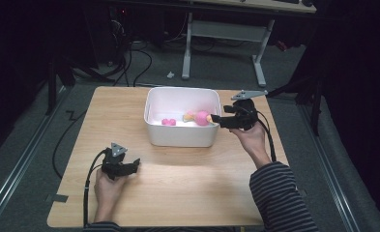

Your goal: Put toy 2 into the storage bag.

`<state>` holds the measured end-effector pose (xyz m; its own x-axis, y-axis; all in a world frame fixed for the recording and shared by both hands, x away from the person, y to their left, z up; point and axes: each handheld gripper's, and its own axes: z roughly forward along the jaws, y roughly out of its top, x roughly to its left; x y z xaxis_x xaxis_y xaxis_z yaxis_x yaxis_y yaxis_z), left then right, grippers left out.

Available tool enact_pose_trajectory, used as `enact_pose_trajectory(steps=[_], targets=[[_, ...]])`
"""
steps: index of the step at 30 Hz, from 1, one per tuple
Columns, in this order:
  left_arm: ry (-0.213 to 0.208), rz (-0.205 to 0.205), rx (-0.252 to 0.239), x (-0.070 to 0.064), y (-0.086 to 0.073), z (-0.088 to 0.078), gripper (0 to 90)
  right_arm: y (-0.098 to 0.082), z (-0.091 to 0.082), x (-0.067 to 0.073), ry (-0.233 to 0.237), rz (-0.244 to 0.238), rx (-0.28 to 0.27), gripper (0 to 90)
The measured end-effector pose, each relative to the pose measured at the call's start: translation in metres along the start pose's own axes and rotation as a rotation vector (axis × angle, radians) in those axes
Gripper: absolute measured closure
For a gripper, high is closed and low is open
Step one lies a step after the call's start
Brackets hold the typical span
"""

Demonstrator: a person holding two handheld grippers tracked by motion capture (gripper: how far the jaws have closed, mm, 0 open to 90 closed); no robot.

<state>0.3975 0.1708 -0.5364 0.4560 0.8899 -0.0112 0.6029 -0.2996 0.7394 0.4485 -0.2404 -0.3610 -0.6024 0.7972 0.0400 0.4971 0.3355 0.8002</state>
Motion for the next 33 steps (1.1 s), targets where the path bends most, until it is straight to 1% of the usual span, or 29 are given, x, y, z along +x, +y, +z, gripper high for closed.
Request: enact_pose_trajectory(steps=[6,9,13,15,16,22,25,29,33], targets=[[0.0,0.0,0.0,0.0,0.0,0.0,25.2,-0.007,-0.017,-0.002,-0.01,0.023,-0.046,34.2],[0.0,0.0,0.0,0.0,0.0,0.0,25.2,-0.012,-0.028,-0.003,-0.018,0.025,-0.073,34.6],[0.0,0.0,0.0,0.0,0.0,0.0,25.2,-0.016,-0.039,-0.004,-0.028,0.025,-0.095,34.8],[0.0,0.0,0.0,0.0,0.0,0.0,25.2,-0.017,-0.041,-0.004,-0.031,0.025,-0.1,35.1],[0.0,0.001,0.0,0.0,0.0,0.0,25.2,-0.02,-0.047,-0.005,-0.034,0.031,-0.114,35.4],[0.0,0.001,0.0,0.0,0.0,0.0,25.2,-0.031,-0.057,-0.008,-0.045,0.047,-0.125,35.6],[0.0,0.001,0.0,0.0,0.0,0.0,25.2,-0.035,-0.063,-0.007,-0.051,0.042,-0.135,35.9],[0.0,0.001,0.0,0.0,0.0,0.0,25.2,-0.042,-0.07,-0.006,-0.049,0.05,-0.149,36.1],[0.0,0.001,0.0,0.0,0.0,0.0,25.1,-0.049,-0.075,-0.006,-0.067,0.048,-0.146,36.1]])
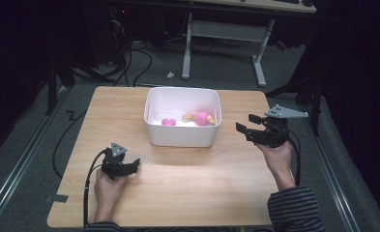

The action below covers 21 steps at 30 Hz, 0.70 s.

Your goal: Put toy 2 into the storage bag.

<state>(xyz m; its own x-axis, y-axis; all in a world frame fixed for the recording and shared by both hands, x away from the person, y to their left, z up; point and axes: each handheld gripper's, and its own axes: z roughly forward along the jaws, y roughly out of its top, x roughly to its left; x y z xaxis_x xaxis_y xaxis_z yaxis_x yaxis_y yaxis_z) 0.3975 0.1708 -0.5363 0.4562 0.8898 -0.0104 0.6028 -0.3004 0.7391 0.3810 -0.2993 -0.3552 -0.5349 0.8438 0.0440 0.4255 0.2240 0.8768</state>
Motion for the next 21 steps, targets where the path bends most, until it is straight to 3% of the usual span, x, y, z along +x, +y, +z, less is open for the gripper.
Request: enact_pose_trajectory(steps=[1,10,13,14,21], targets=[[0.0,0.0,0.0,0.0,0.0,0.0,25.1,-0.003,-0.006,-0.001,0.003,0.011,-0.022,36.4],[0.001,0.0,0.0,0.0,0.0,0.0,25.1,-0.019,-0.024,0.001,0.0,0.029,-0.054,36.7],[0.001,0.0,0.0,0.0,0.0,0.0,25.1,-0.023,-0.026,0.002,-0.001,0.031,-0.057,36.7],[0.001,0.0,0.0,0.0,0.0,0.0,25.1,-0.029,-0.028,0.004,-0.022,0.023,-0.057,37.0],[0.001,0.0,0.0,0.0,0.0,0.0,24.8,-0.048,-0.032,0.007,-0.014,0.063,-0.077,37.2]])
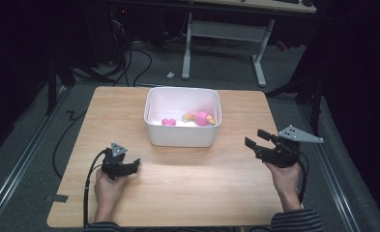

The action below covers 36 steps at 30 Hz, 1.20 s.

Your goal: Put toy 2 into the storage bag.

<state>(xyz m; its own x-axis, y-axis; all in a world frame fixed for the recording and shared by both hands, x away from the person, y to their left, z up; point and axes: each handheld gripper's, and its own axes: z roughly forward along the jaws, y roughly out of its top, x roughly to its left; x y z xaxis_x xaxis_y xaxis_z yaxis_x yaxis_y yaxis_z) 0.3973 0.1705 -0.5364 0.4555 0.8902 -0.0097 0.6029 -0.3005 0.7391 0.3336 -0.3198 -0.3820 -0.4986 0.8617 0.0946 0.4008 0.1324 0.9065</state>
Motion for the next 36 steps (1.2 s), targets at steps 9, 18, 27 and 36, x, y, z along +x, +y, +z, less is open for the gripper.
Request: enact_pose_trajectory(steps=[9,18,27,36], targets=[[0.001,0.0,0.0,0.0,0.0,0.0,24.8,-0.041,0.009,-0.006,-0.005,0.078,0.008,37.5],[0.001,0.0,0.0,0.0,0.0,0.0,24.8,-0.075,0.026,-0.008,-0.01,0.128,0.044,37.5],[0.001,0.0,0.0,0.0,0.0,0.0,24.8,-0.091,0.044,-0.004,-0.021,0.117,0.088,37.8],[0.001,0.0,0.0,0.0,0.0,0.0,24.8,-0.112,0.071,-0.004,-0.059,0.091,0.179,38.0]])
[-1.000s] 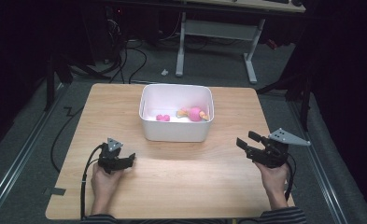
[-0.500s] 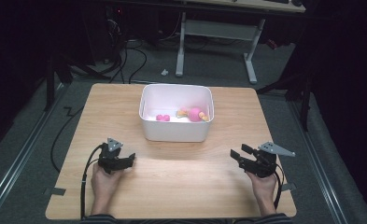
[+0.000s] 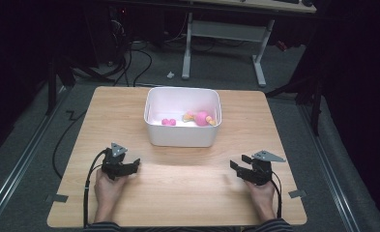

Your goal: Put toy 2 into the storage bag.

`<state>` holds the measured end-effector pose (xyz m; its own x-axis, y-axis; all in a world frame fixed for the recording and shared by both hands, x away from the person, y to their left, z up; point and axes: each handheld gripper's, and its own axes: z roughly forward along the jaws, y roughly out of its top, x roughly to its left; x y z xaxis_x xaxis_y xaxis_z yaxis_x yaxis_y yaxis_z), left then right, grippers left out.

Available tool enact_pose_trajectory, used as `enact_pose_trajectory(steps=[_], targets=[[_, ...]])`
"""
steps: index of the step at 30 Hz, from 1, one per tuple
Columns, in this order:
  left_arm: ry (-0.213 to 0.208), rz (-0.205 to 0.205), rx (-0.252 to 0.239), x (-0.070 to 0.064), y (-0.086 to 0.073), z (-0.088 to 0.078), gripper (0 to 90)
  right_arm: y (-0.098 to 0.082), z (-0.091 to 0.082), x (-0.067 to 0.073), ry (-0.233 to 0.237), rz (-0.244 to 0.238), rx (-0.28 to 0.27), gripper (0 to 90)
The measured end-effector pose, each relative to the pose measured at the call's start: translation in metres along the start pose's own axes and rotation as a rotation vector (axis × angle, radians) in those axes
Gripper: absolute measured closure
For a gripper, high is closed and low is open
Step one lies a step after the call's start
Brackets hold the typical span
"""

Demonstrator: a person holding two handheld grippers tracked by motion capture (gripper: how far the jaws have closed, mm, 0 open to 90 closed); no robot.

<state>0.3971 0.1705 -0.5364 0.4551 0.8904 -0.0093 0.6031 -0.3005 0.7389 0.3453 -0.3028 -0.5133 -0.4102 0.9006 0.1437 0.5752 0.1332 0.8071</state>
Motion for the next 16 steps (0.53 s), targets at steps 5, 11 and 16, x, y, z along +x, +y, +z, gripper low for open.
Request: enact_pose_trajectory(steps=[5,11,16], targets=[[0.0,0.0,0.0,0.0,0.0,0.0,24.8,-0.006,0.01,0.003,-0.033,-0.035,0.039,37.1],[0.0,0.0,0.0,0.0,0.0,0.0,24.7,-0.009,0.021,0.012,-0.113,-0.115,0.143,34.1],[0.0,0.0,0.0,0.0,0.0,0.0,24.7,-0.008,0.022,0.012,-0.107,-0.117,0.145,31.6]])
